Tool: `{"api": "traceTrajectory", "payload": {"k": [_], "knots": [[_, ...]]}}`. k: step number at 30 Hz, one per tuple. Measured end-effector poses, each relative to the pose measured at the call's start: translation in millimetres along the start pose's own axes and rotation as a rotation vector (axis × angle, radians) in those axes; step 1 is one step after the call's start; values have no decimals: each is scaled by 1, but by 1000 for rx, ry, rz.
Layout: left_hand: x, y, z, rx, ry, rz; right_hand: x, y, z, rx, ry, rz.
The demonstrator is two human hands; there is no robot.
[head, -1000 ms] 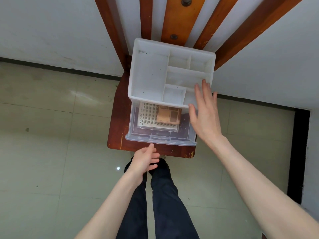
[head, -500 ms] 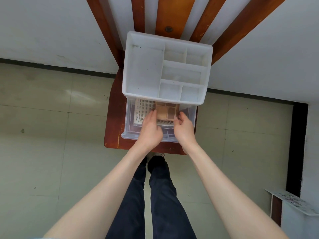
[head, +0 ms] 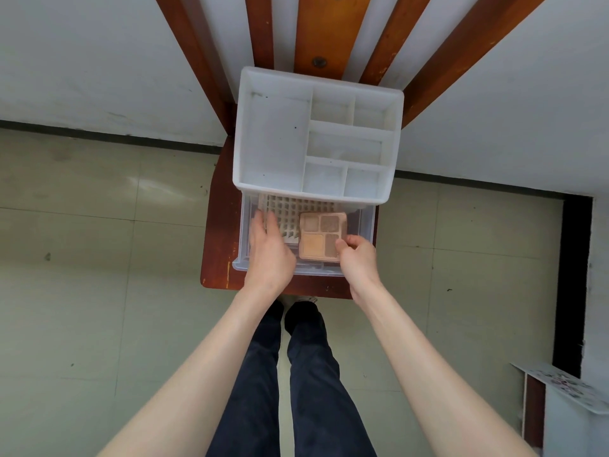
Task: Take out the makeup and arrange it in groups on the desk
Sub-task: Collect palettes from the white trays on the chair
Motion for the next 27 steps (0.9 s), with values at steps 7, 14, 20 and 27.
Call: {"api": "traceTrajectory", "payload": {"k": [7, 14, 20, 27], "knots": [[-1, -6, 13, -20, 154, -72, 0, 4, 10, 50, 44, -32], [-10, -3, -11, -216, 35, -5, -5, 15, 3, 39, 78, -69], [16, 18, -10, -196, 293, -371, -8, 27, -5, 127, 103, -55], [23, 35, -25, -258, 395, -592, -12, 33, -19, 177, 27, 157]]}}
Point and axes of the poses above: each hand's wrist, its own z-axis towards the middle knuckle, its own y-axis out of the back of the hand, x = y × z, the point moved 1 cm from there along z, towards the middle knuckle, and after that the axes turned 12 degrees about -z, right-handed, at the moved point
